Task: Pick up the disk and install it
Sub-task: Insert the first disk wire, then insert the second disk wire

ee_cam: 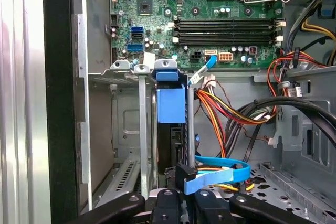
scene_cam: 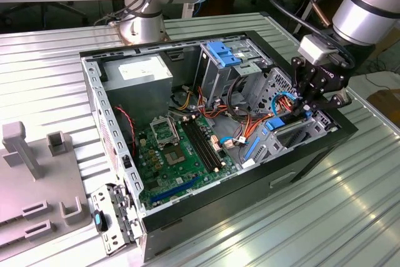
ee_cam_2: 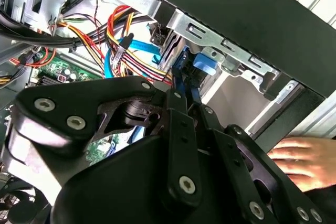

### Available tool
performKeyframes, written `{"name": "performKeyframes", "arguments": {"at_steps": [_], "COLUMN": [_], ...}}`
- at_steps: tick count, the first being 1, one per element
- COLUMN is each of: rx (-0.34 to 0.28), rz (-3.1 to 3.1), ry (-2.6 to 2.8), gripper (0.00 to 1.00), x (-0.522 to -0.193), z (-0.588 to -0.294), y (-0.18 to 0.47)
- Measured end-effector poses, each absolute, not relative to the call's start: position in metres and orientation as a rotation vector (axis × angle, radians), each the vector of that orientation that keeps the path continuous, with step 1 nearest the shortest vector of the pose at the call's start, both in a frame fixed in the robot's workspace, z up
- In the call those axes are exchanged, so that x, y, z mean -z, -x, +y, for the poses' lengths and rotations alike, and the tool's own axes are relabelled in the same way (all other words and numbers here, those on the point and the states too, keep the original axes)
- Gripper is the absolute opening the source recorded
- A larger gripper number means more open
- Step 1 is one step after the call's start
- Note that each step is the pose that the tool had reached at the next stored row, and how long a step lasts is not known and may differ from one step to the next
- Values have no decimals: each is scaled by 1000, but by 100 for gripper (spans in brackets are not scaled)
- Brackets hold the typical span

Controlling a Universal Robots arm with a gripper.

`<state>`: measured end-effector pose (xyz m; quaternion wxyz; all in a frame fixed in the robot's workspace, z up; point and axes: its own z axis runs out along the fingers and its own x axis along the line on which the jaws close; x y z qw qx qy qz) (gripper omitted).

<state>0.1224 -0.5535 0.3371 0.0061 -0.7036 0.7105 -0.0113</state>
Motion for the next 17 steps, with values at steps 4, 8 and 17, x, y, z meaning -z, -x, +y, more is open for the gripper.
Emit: {"name": "performKeyframes", "arguments": {"at_steps": [4, 8, 17], "rx": [35, 36, 37], "rz": [2224, 2223, 2223], "ry": [2202, 2202, 2201], "gripper": [24, 24, 11], "x": [-350, -350, -350], "z": [-553, -553, -553], "y": [-122, -122, -123]}}
